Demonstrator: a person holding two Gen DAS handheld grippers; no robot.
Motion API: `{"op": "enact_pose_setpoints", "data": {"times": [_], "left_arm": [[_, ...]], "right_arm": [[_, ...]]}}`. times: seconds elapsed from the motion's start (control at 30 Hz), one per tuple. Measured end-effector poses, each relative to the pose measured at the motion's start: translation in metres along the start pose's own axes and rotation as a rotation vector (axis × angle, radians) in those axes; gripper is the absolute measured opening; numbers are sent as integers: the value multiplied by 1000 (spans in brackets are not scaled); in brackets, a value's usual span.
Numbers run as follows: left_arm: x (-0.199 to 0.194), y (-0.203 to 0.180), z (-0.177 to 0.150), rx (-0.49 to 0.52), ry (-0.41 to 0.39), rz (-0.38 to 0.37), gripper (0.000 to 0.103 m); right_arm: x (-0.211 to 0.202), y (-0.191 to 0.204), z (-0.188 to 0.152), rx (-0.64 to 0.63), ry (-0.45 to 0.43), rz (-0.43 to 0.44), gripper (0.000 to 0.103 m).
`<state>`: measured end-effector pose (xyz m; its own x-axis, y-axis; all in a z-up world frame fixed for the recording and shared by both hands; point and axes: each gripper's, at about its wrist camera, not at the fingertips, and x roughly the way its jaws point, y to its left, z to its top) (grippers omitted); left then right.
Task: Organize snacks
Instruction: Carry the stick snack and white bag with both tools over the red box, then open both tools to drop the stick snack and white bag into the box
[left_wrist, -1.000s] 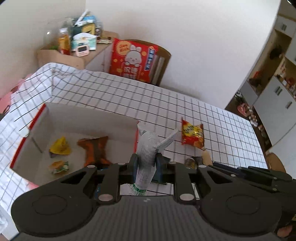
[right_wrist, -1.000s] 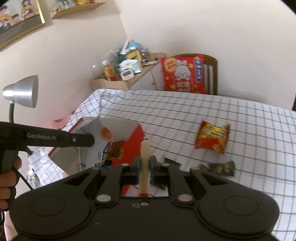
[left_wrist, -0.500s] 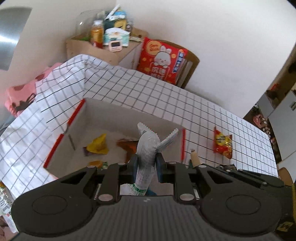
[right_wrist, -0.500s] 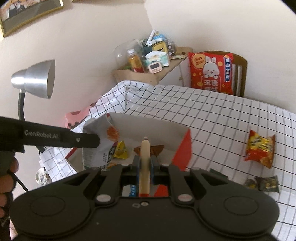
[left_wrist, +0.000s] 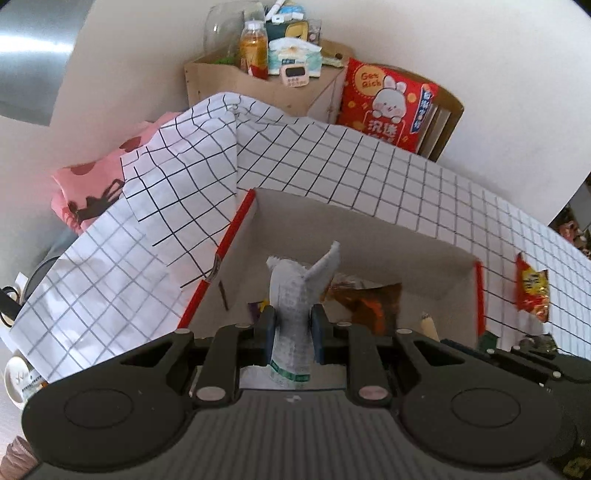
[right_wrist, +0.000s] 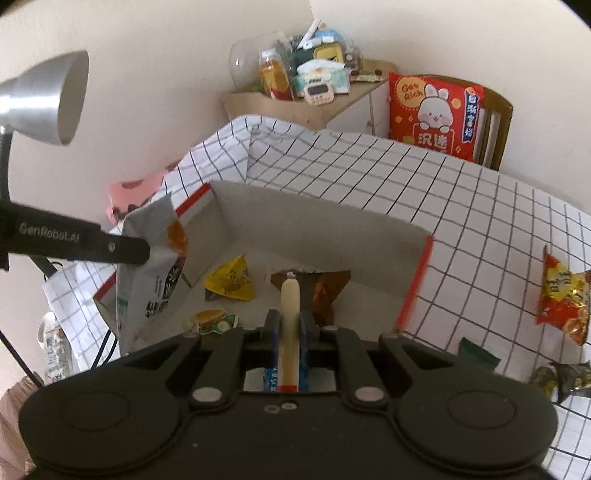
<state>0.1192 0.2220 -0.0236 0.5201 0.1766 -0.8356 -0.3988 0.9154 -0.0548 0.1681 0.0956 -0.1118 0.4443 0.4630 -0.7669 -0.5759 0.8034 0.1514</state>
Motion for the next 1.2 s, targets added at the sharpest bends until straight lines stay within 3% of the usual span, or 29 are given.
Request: {"op": "enact_pose_setpoints", "data": {"times": [0.53, 0.8, 1.2], "left_arm": [[69, -8, 1, 75, 113, 51, 19], [72, -12, -12, 98, 118, 37, 19], [44, -20, -26, 114, 53, -3, 20]], "right_arm": [[44, 15, -10, -33, 85, -20, 13], [44, 11, -11, -20, 97, -14, 20], [18, 3, -13, 10, 78, 11, 30]]}}
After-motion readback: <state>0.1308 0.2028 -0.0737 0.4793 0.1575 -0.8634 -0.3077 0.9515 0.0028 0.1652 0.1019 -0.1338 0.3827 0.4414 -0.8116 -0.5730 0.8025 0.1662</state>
